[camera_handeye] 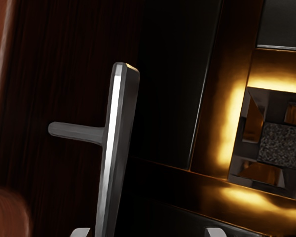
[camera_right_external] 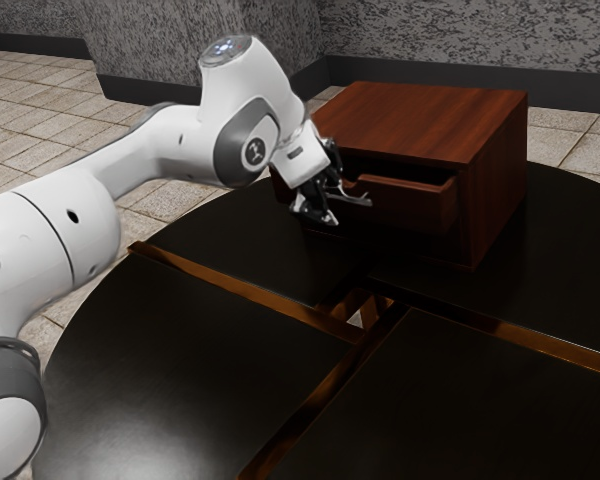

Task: Pull the drawer handle with one arm to open the drawer

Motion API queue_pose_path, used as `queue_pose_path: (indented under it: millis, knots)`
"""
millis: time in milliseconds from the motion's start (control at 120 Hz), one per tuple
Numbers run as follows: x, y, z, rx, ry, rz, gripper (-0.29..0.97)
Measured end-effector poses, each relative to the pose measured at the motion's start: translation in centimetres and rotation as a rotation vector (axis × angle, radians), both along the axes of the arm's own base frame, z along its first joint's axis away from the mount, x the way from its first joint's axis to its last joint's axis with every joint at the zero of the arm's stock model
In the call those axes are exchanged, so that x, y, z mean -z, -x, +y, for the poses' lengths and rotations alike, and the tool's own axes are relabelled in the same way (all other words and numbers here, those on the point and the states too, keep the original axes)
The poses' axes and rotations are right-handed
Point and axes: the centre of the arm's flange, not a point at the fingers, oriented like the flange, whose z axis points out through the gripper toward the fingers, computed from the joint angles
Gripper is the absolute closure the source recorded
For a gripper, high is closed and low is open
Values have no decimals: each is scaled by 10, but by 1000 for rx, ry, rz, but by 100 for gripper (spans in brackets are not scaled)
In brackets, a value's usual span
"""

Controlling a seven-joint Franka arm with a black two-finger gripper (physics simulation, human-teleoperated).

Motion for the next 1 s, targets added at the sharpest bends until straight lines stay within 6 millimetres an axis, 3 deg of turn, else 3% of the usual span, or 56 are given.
queue_pose_path:
  millis: [442,1000]
  knots:
    - [-10,31,-3,-17,10,20,54]
    - [-14,76,-9,-39,16,29,55]
